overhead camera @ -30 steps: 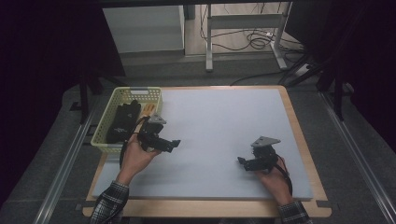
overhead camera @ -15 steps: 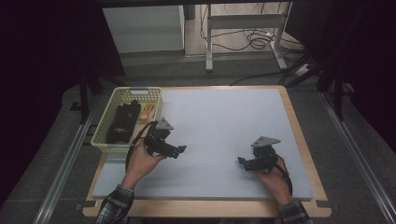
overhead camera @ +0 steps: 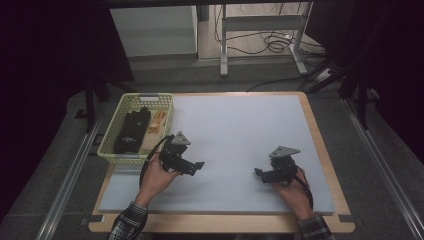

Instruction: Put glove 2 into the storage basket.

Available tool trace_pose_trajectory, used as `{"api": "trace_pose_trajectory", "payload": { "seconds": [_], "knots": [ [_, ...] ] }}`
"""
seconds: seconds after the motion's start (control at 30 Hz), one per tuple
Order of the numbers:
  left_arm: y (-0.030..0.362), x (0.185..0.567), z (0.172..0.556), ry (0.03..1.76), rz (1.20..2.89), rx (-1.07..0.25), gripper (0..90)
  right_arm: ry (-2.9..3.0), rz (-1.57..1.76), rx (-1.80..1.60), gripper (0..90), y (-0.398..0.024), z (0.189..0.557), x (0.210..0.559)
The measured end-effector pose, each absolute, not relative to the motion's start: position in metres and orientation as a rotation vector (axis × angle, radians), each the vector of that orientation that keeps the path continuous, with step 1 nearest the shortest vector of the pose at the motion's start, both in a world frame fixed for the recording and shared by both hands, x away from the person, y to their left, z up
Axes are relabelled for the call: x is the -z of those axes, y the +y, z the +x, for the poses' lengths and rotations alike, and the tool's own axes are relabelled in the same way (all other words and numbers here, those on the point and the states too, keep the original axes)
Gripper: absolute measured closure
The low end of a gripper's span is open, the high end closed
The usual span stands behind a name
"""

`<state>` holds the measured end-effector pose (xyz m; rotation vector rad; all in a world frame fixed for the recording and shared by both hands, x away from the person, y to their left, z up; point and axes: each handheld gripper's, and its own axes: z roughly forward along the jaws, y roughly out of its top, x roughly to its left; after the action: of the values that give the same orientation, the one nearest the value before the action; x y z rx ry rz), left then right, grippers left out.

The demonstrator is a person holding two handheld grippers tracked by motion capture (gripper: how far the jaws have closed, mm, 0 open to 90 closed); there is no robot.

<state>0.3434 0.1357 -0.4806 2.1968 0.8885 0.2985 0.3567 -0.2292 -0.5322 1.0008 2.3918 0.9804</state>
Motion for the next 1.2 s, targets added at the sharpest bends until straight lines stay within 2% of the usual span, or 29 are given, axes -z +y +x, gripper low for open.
{"api": "trace_pose_trajectory", "payload": {
  "seconds": [0.6,1.2],
  "knots": [
    [0.128,0.500,0.333,0.824,2.225,-0.302,0.0,2.391,1.000,-0.980,14.1,-0.229,0.357,0.532],
    [0.136,0.523,0.328,0.812,2.224,-0.290,0.0,2.391,1.001,-0.980,14.1,-0.229,0.357,0.532]
  ]
}}
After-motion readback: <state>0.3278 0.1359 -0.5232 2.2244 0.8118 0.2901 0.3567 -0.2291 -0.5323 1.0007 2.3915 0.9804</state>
